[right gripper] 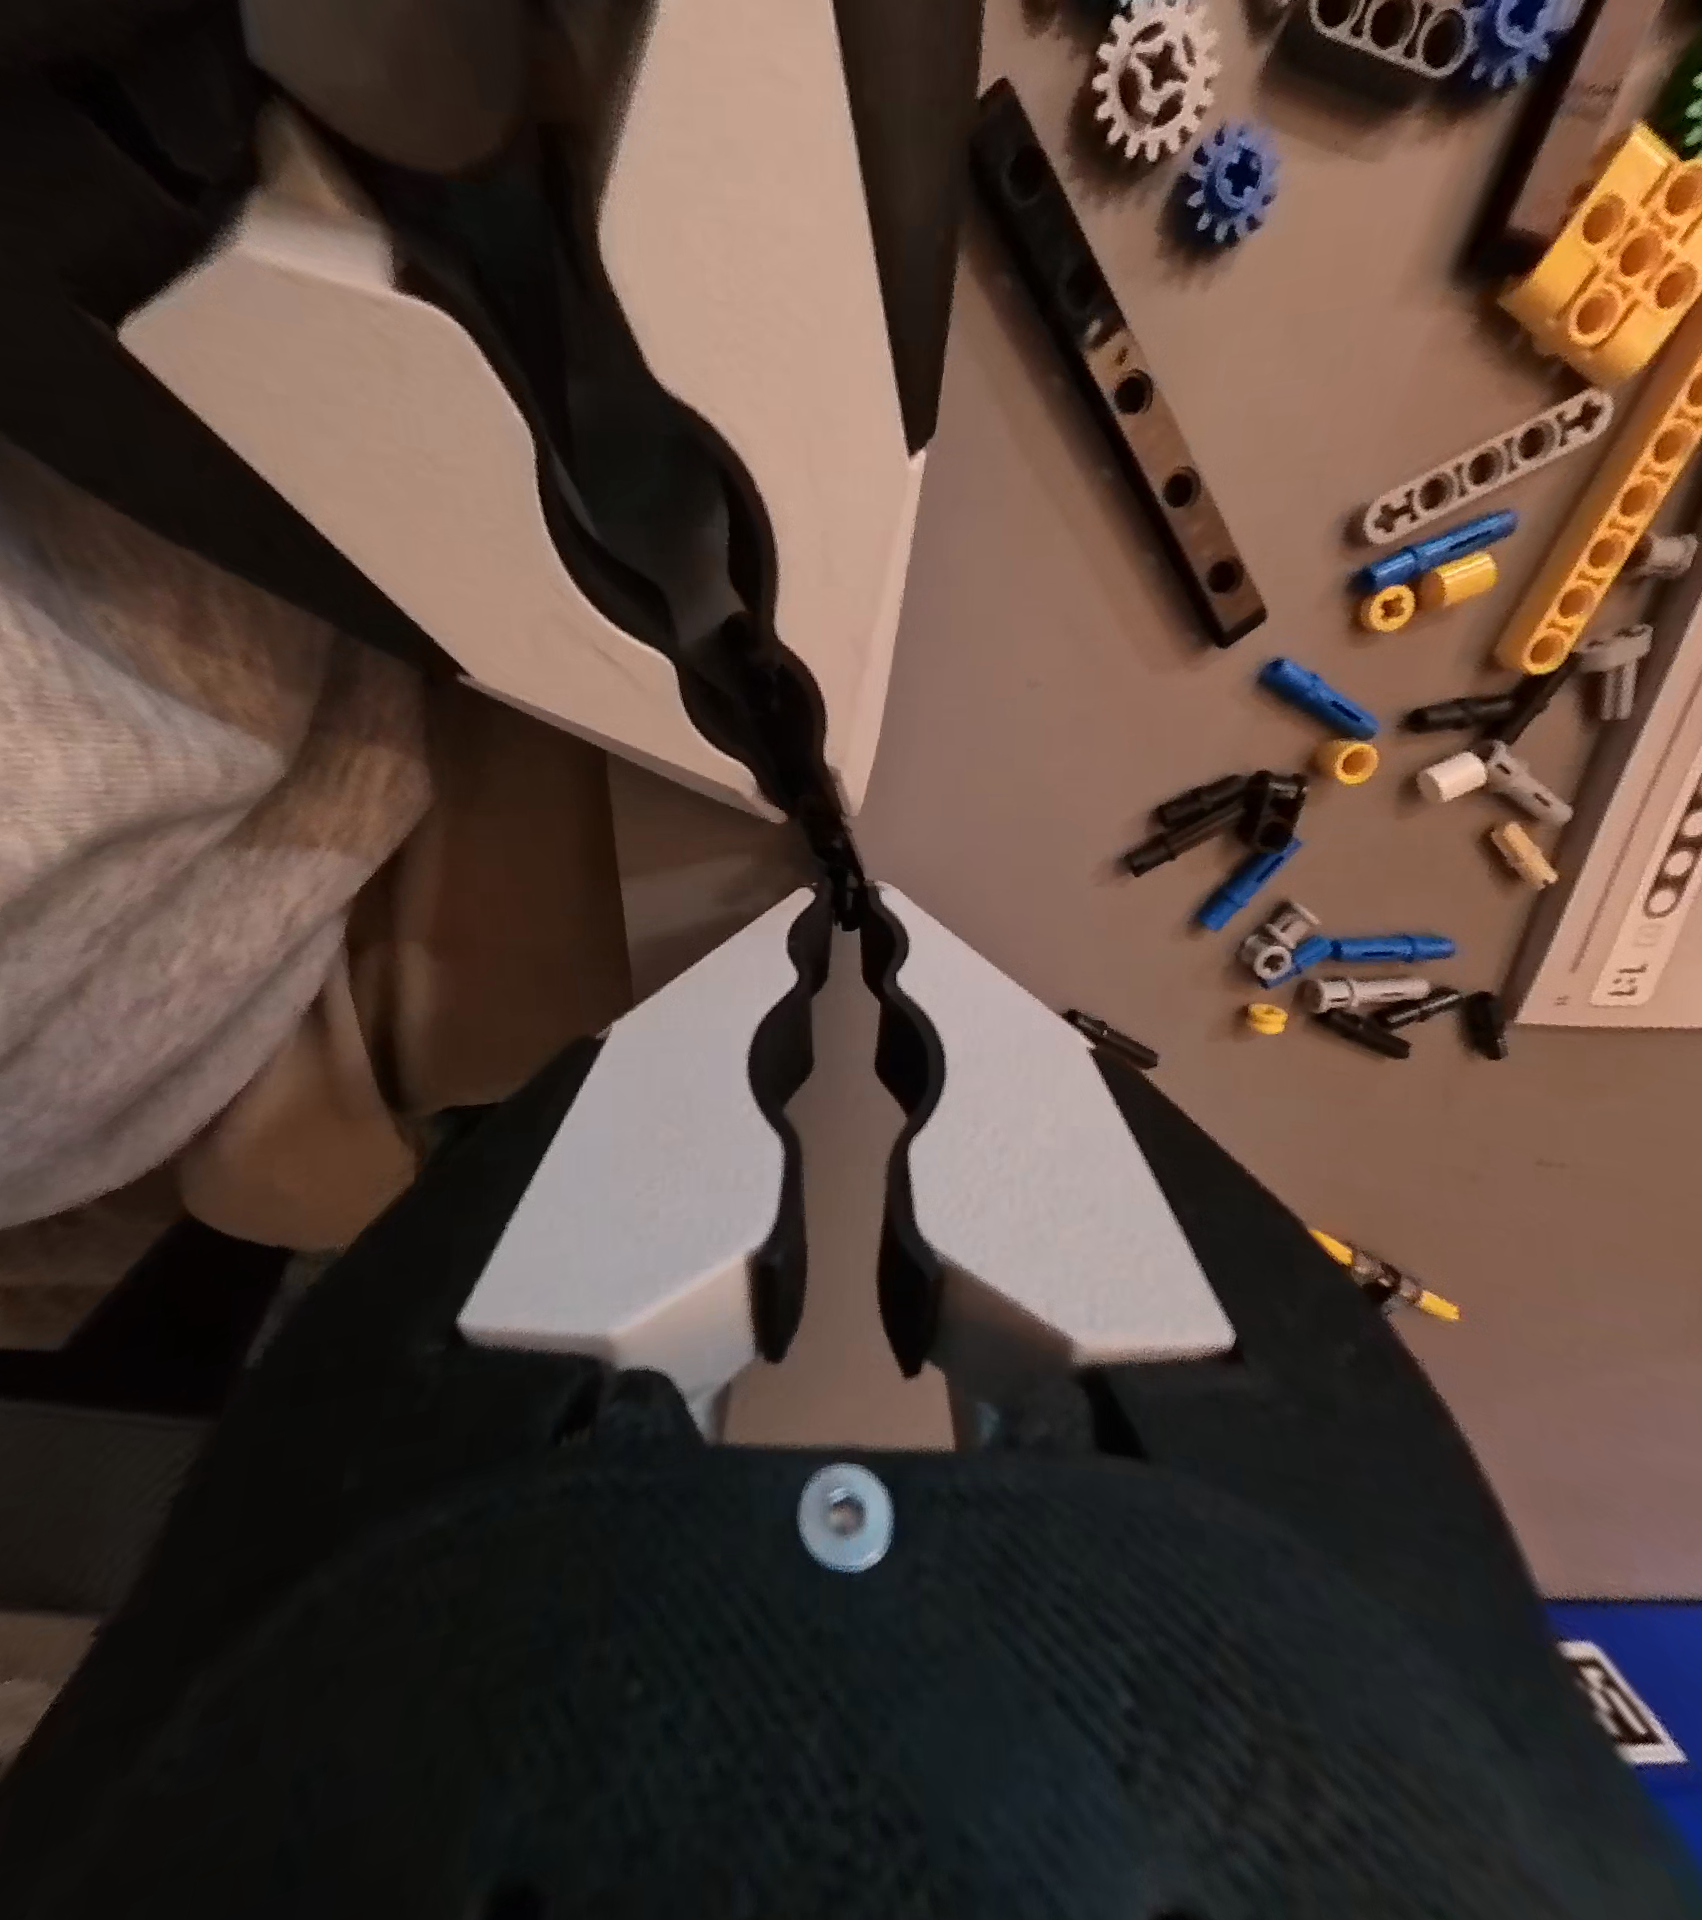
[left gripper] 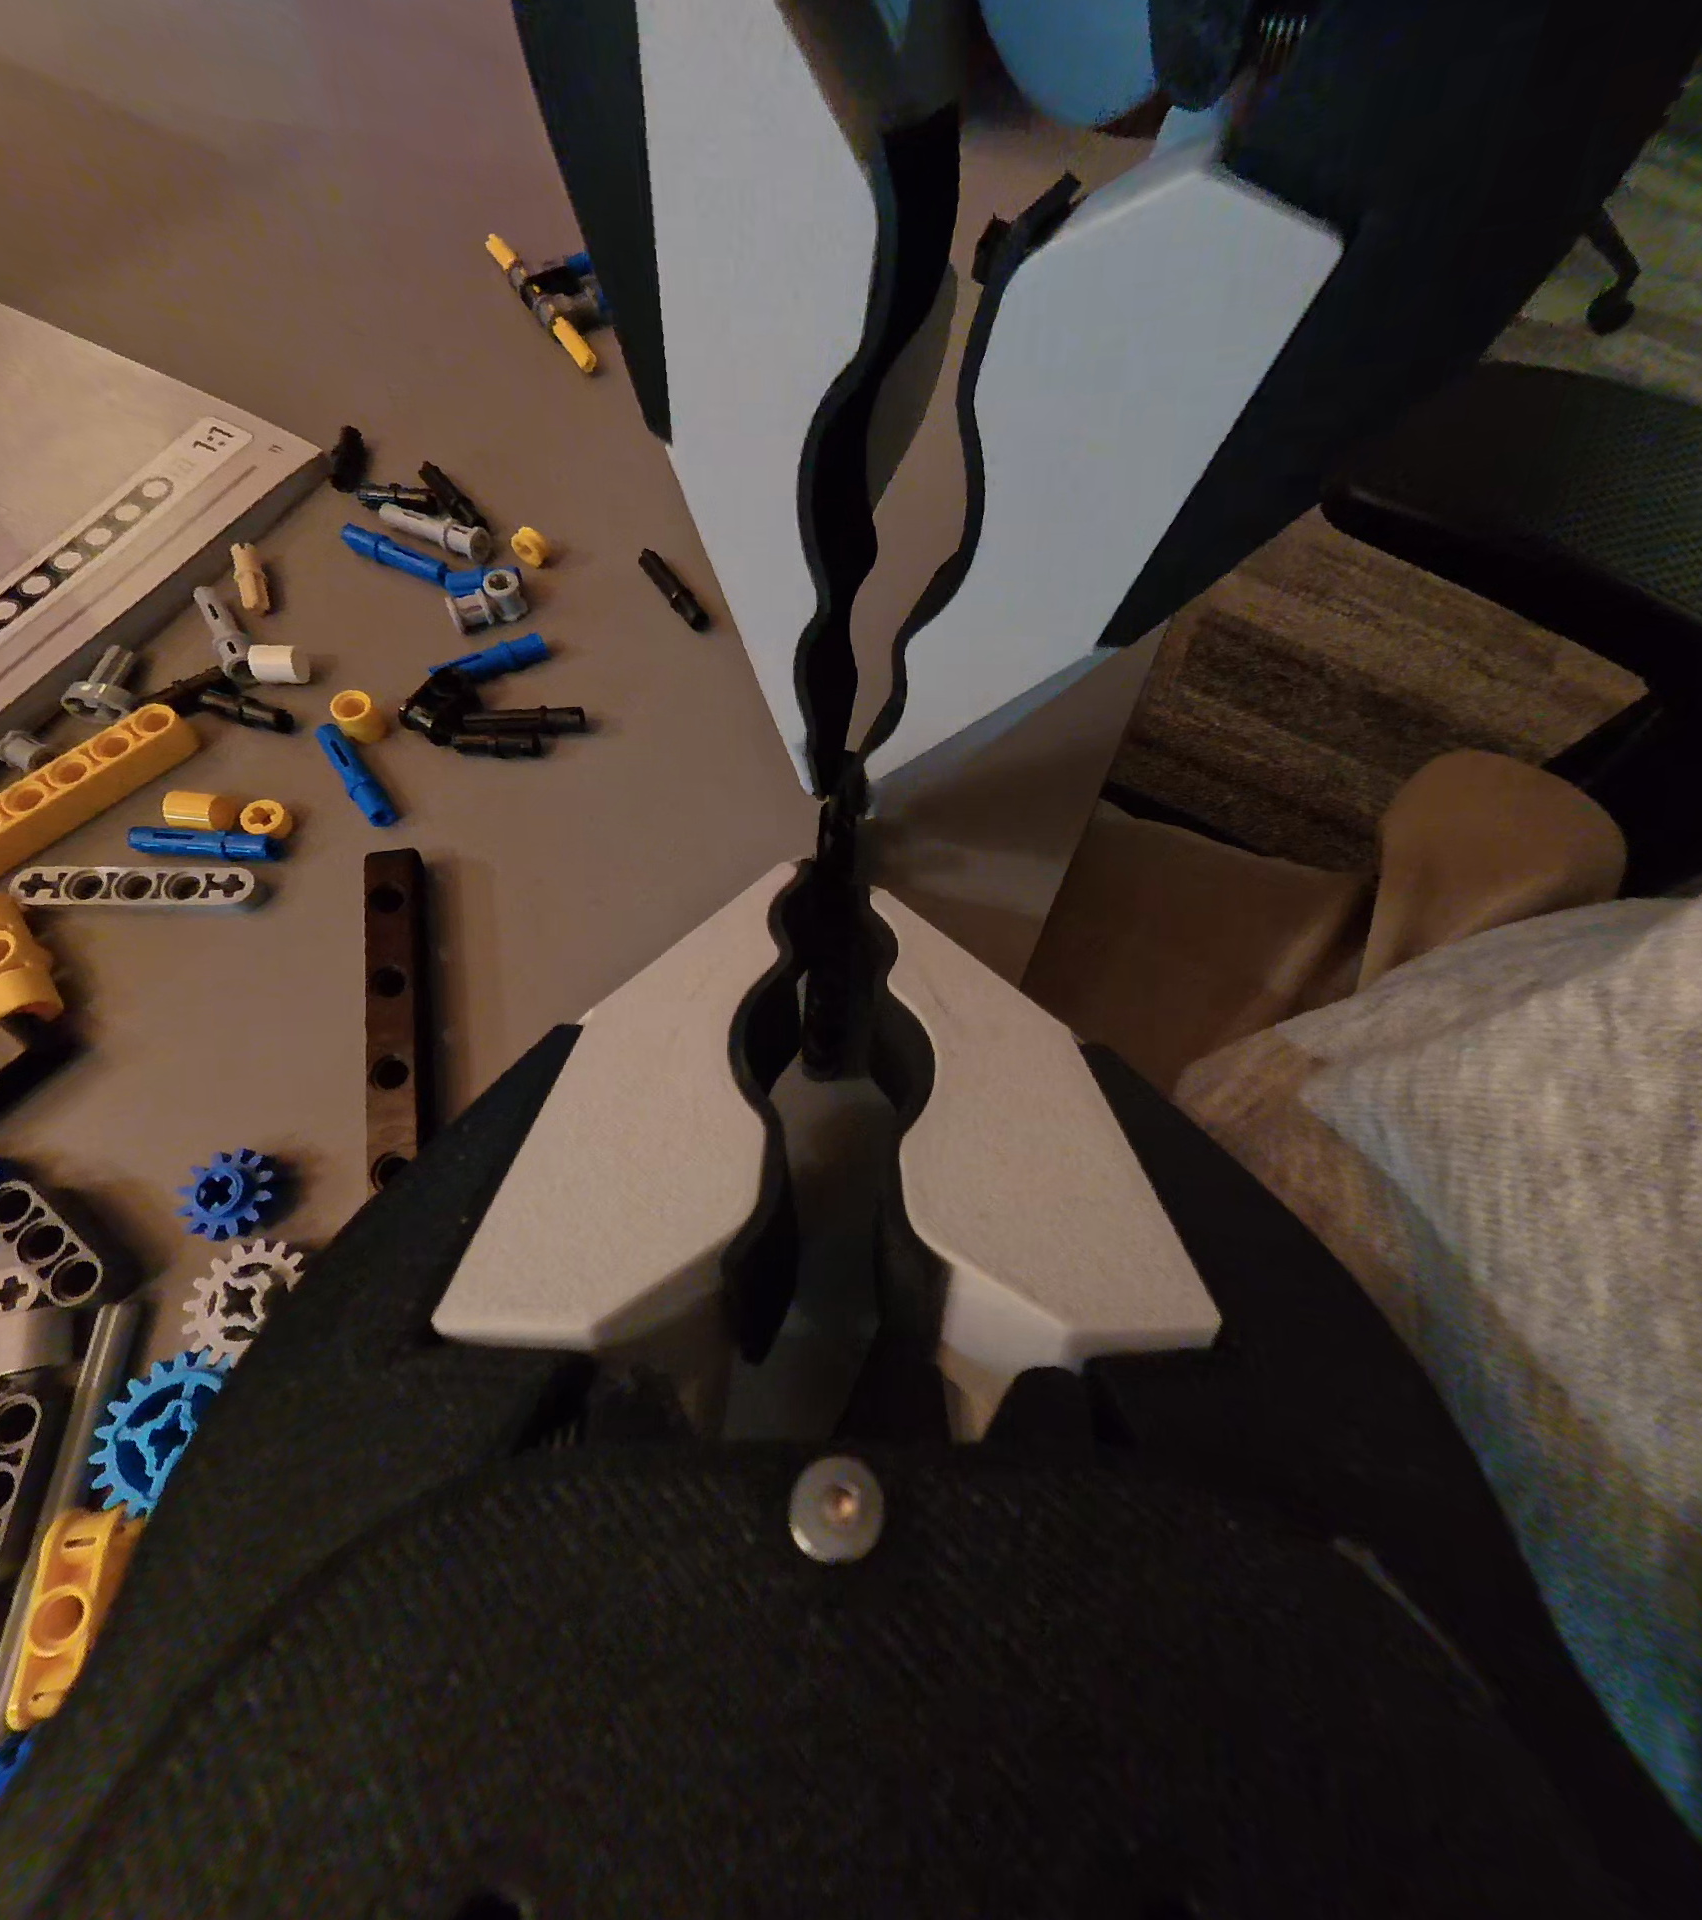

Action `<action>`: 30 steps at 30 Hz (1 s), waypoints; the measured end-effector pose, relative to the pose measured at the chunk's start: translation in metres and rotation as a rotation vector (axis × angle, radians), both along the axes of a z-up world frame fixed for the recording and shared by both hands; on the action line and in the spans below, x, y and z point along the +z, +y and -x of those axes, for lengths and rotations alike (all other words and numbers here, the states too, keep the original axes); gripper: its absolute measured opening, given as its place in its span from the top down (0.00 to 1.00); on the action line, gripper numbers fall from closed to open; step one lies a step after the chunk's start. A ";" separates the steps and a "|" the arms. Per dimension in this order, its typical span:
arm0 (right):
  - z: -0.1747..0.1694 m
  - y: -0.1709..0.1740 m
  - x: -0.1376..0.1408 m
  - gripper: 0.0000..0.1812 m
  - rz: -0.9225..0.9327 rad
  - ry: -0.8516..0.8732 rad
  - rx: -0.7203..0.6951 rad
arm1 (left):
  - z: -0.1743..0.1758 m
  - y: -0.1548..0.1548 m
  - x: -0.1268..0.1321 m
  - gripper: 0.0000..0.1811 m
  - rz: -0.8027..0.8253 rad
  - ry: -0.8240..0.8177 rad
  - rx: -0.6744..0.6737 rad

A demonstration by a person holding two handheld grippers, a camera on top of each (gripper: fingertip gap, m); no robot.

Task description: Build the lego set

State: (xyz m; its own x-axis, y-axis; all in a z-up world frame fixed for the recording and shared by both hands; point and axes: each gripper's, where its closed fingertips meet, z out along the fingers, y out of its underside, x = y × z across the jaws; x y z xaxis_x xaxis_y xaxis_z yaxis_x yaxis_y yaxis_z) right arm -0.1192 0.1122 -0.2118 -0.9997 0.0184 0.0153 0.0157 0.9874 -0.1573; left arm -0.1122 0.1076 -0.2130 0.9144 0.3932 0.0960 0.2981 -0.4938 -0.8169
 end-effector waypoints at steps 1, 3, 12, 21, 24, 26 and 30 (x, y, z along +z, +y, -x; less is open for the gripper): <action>0.000 0.000 0.000 0.98 0.003 -0.003 0.008 | 0.000 0.000 0.000 0.97 0.001 0.000 -0.001; 0.000 0.000 0.000 0.98 0.016 -0.013 0.024 | 0.000 0.000 0.000 0.97 -0.002 -0.004 -0.003; -0.001 -0.005 0.000 0.98 0.072 -0.059 0.017 | -0.001 0.000 0.000 1.00 -0.010 -0.019 -0.003; -0.001 -0.003 0.000 0.98 0.087 -0.061 0.012 | -0.001 -0.001 0.000 1.00 -0.006 -0.009 -0.002; -0.001 -0.003 0.000 0.98 0.090 -0.064 0.017 | -0.001 -0.001 0.000 1.00 -0.005 -0.009 -0.002; -0.002 -0.003 -0.001 0.98 0.087 -0.066 0.017 | -0.001 -0.001 0.000 1.00 -0.005 -0.008 -0.001; -0.002 -0.003 -0.001 0.98 0.081 -0.079 0.018 | -0.001 -0.001 0.000 1.00 -0.005 -0.010 -0.001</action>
